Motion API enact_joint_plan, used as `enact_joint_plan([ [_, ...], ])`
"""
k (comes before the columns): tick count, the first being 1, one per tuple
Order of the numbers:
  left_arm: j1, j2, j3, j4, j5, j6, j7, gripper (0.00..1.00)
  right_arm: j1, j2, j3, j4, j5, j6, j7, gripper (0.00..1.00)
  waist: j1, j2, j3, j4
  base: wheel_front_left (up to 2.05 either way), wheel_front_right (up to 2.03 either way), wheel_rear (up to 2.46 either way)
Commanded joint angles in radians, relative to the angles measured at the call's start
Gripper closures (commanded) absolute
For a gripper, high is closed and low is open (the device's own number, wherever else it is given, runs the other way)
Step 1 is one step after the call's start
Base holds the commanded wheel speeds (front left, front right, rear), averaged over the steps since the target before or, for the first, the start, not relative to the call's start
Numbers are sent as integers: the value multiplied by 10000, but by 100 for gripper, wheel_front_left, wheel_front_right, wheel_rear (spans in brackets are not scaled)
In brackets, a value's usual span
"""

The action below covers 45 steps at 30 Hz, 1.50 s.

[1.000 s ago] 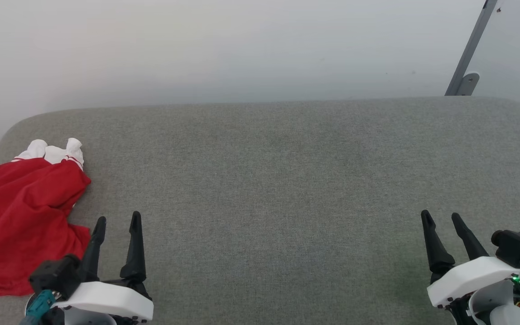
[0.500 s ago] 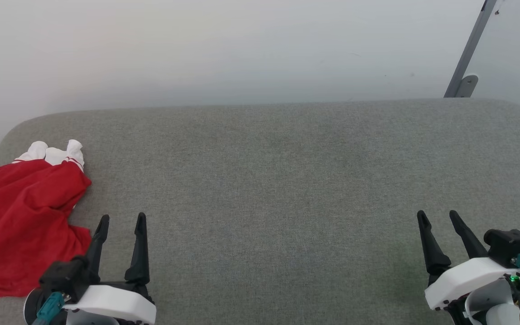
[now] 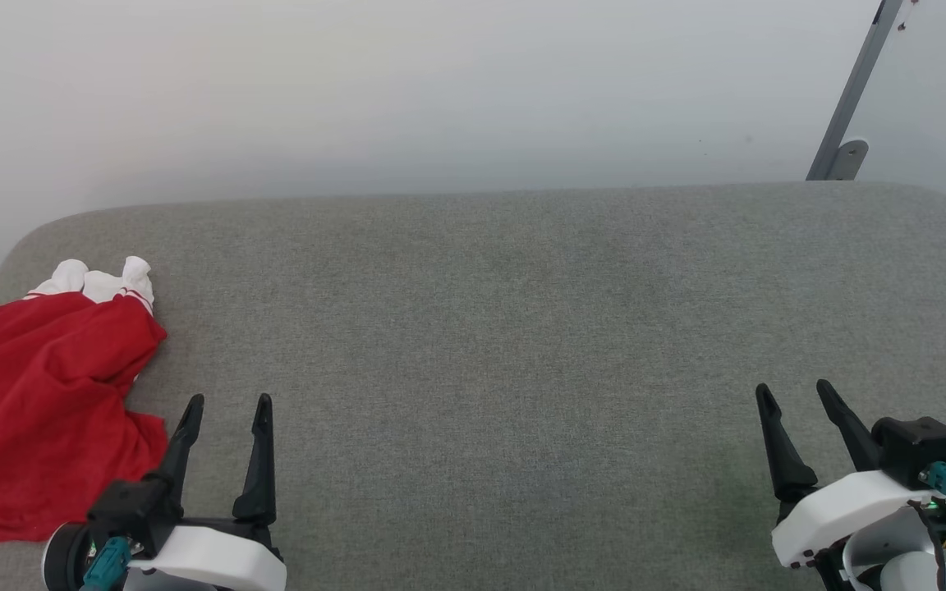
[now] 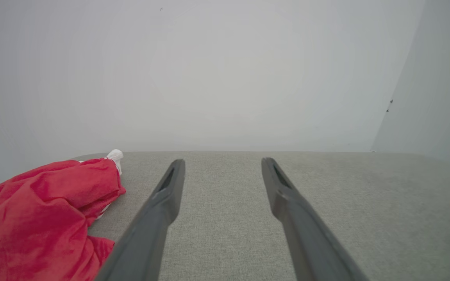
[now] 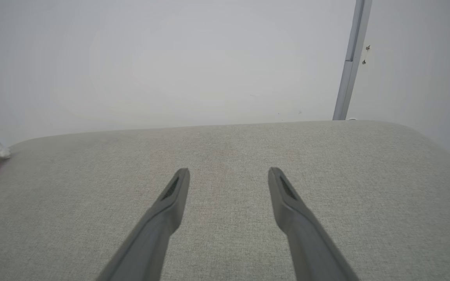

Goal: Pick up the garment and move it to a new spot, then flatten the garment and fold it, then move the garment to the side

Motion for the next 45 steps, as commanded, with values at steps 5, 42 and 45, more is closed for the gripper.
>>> enact_joint_plan([
  [5, 21, -3, 40, 81, -38, -64, -64, 0, -25, -12, -15, -42, -103, 0, -93, 0, 0, 0, -15, -7, 0, 0, 0],
  [42, 410, 232, 1439, 35, -744, 1100, 349, 0, -97, 61, 1754, -229, 258, 0, 52, 0, 0, 0, -735, 4045, 0, 0, 0],
  [45, 496, 238, 1515, -86, -807, 1192, 399, 0, -223, 115, 1888, -195, 305, -1, 2, 0, 0, 0, -735, 4420, 0, 0, 0],
])
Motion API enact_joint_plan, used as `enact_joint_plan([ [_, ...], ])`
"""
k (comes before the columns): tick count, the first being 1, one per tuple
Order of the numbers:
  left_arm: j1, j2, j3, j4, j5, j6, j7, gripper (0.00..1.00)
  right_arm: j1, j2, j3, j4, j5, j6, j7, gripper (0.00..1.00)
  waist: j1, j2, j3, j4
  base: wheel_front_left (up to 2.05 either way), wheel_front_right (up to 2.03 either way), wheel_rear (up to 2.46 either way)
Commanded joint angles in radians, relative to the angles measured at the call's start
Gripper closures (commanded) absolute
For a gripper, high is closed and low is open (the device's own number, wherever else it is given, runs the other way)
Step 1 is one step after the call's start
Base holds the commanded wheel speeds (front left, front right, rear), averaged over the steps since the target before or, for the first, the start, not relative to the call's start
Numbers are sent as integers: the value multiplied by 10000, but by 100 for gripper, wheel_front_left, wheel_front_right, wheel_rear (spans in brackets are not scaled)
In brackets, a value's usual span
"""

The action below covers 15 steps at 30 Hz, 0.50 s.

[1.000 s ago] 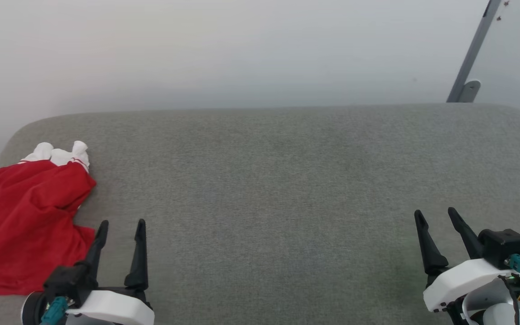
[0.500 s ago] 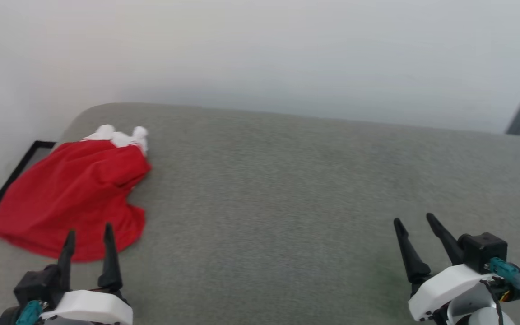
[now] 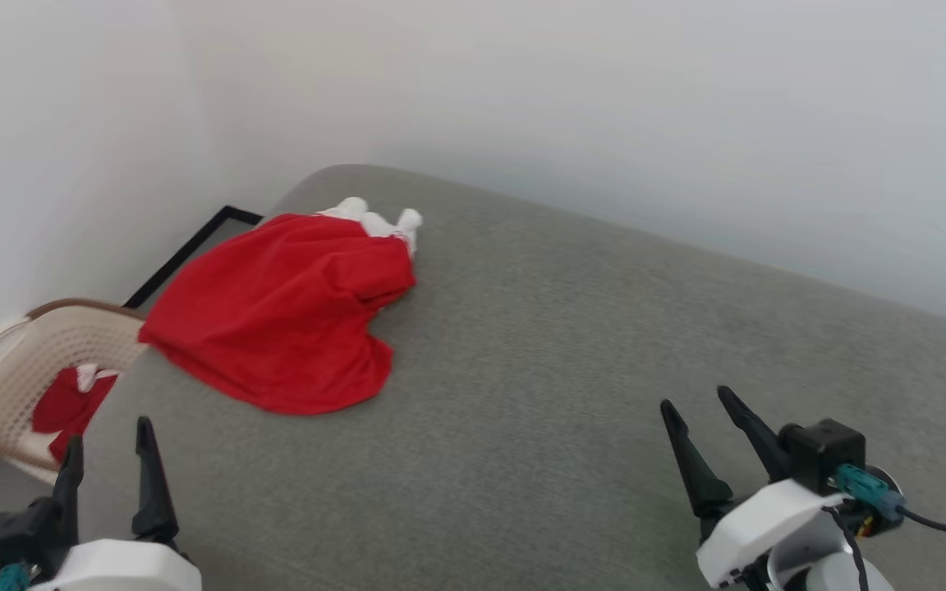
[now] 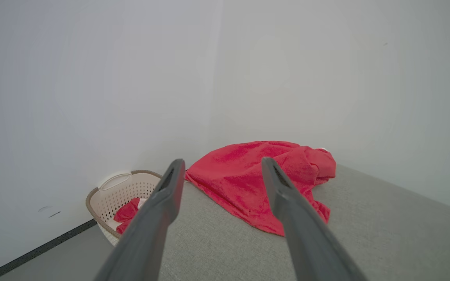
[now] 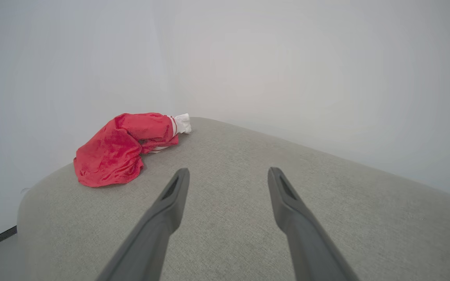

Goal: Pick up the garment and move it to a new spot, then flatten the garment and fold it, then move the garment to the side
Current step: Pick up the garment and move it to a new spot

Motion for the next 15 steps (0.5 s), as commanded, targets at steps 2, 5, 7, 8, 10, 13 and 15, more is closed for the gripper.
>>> enact_joint_plan([
  [2, 230, 28, 108, -182, -155, 132, 1, 0, -276, 52, 181, -11, 82, -3, -28, 0, 0, 0, 56, 536, 0, 0, 0],
  [5, 338, -49, 181, -347, -217, 222, -38, 0, -431, 45, 314, 25, 68, -3, 0, 0, 0, 0, 192, 667, 0, 0, 0],
  [7, 403, -74, 224, -435, -291, 261, -63, 0, -547, 5, 373, 89, 98, -3, -37, 0, 0, 0, 256, 724, 0, 0, 0],
  [8, 423, -104, 253, -456, -333, 288, -73, 0, -589, -9, 392, 116, 97, -3, -62, 0, 0, 0, 291, 753, 0, 0, 0],
  [10, 389, -92, 272, -461, -398, 275, -55, 0, -641, -40, 427, 176, 140, -3, -107, 0, 0, 0, 328, 782, 0, 0, 0],
  [13, 226, -77, 241, -419, -430, 250, -35, 0, -673, -85, 393, 209, 159, -3, -148, 0, 0, 0, 354, 798, 0, 0, 0],
  [15, -7, -12, 157, -371, -425, 189, 7, 0, -641, -102, 278, 231, 146, -3, -187, 0, 0, 0, 366, 800, 0, 0, 0],
])
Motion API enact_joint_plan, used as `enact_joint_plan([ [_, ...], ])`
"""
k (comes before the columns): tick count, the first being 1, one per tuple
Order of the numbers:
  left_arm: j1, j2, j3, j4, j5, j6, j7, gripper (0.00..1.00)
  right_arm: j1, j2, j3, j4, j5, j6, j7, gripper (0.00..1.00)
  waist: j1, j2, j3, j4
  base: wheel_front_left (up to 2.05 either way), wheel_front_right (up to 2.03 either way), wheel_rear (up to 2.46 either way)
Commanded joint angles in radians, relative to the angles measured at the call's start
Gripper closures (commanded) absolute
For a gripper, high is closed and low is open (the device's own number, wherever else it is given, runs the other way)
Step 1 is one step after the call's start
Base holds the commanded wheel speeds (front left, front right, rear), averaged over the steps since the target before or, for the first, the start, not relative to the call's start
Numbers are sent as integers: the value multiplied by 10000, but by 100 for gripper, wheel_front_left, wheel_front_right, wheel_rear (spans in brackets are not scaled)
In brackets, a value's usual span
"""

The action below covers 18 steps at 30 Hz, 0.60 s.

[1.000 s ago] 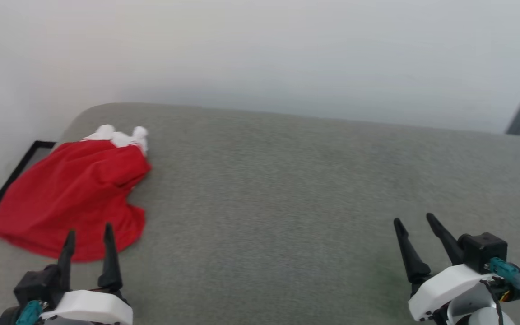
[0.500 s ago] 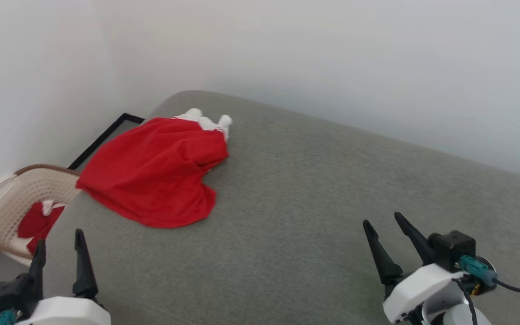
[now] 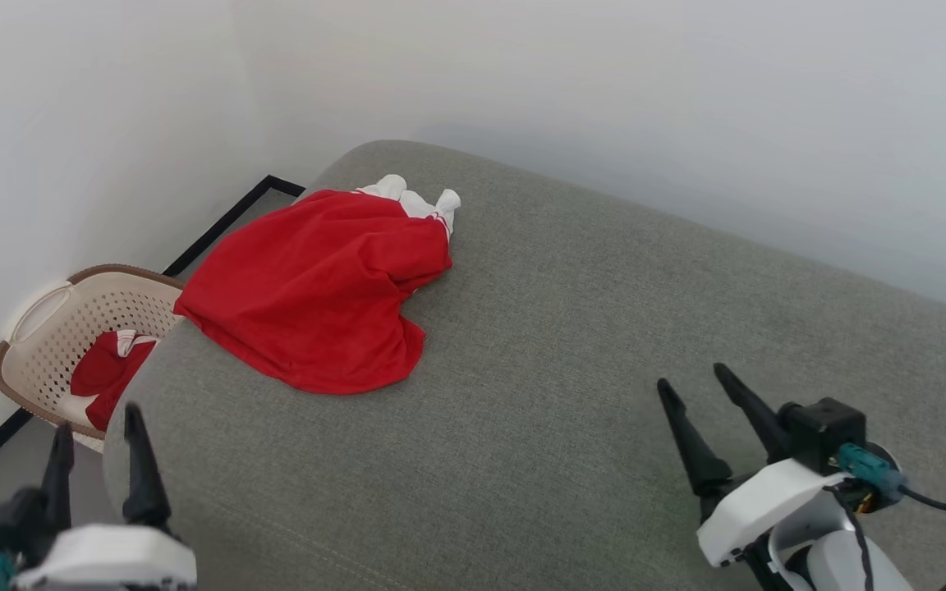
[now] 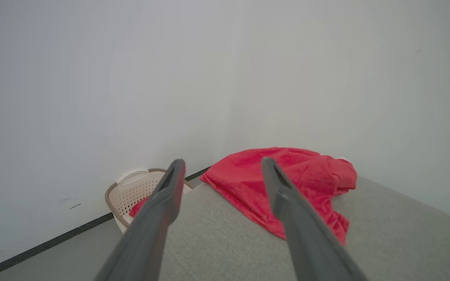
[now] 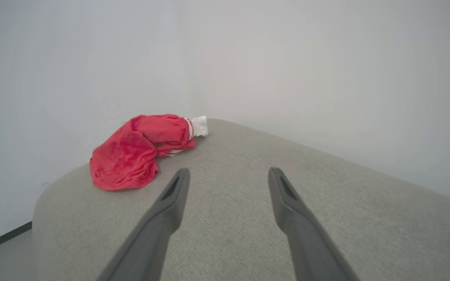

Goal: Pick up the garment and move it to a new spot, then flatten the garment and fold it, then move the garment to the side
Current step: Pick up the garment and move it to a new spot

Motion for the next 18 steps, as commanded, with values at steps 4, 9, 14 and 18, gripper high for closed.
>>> enact_joint_plan([
  [4, -808, 239, -239, 205, 29, -243, 175, 0, 178, -66, -344, -27, -14, -3, -120, 0, 0, 0, -5, -27, 0, 0, 0],
  [9, -2043, 552, -442, 724, -48, -555, 275, 0, 189, -162, -652, -411, -233, -3, 80, 0, 0, 0, 443, -394, 0, 0, 0],
  [14, -3562, 898, -516, 1633, -247, -885, 294, 0, -44, -427, -807, -996, -351, -3, 355, 0, 0, 0, 1201, -907, 0, 0, 0],
  [18, -5204, 1285, -703, 2911, -337, -1157, 315, 0, -334, -814, -933, -1585, -400, -3, 632, 0, 0, 0, 2157, -1415, 0, 0, 0],
])
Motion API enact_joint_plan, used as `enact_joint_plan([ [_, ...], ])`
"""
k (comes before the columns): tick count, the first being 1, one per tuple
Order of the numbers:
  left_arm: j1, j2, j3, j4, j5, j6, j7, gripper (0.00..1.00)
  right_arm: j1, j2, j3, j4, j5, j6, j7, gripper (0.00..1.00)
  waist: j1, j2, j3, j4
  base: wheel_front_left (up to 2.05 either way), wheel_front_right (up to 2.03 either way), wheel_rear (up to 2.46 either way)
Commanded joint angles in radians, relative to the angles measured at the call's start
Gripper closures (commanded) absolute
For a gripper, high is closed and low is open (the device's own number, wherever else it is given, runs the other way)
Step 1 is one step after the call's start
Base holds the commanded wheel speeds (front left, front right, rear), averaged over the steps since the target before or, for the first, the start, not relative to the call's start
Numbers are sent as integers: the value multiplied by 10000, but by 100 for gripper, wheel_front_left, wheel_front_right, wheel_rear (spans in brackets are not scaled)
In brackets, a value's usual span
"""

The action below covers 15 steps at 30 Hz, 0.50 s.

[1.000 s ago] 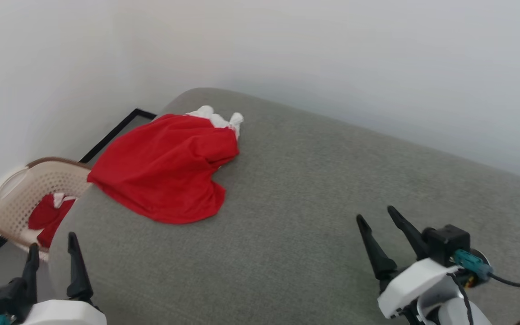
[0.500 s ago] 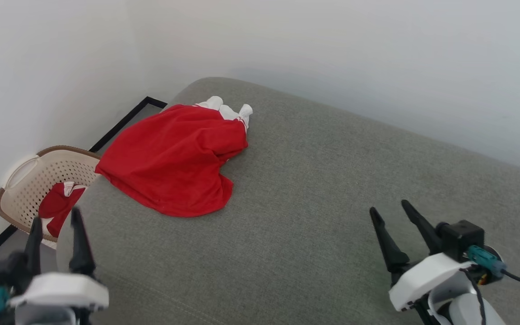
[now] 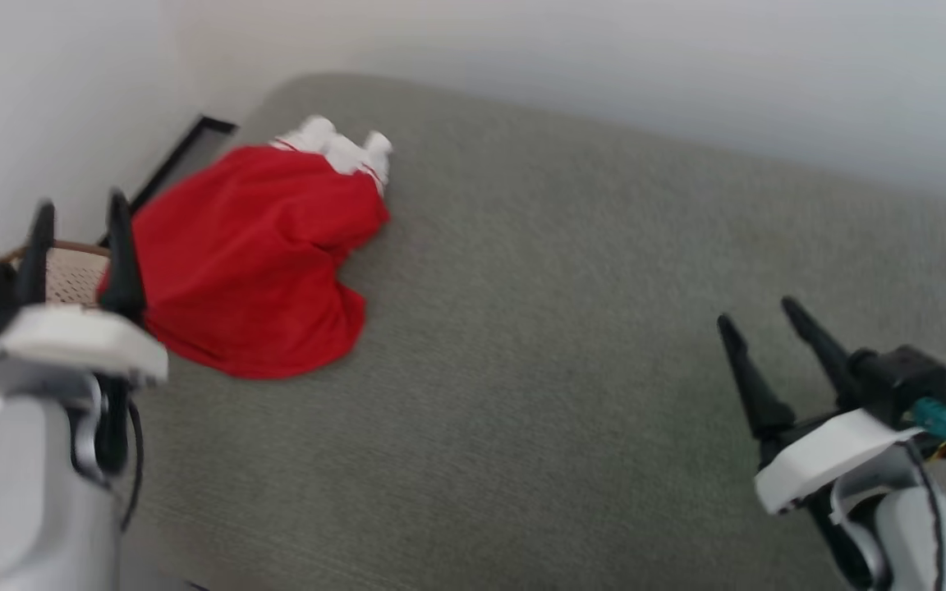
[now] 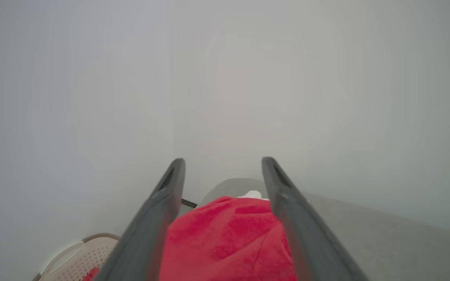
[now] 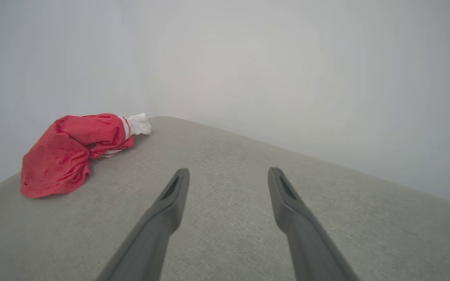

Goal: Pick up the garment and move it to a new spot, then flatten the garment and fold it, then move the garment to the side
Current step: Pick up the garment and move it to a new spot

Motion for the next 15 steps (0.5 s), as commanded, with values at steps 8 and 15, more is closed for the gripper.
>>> enact_joint_plan([
  [8, -2532, 502, -262, 2689, -427, -311, 605, 0, -578, -710, -134, -965, -95, -3, 429, 0, 0, 0, 2212, -1224, 0, 0, 0],
  [15, -4107, 613, -413, 5275, -809, -376, 2033, 0, -704, -1169, -315, -1693, -141, -3, 714, 0, 0, 0, 3279, -1679, 0, 0, 0],
])
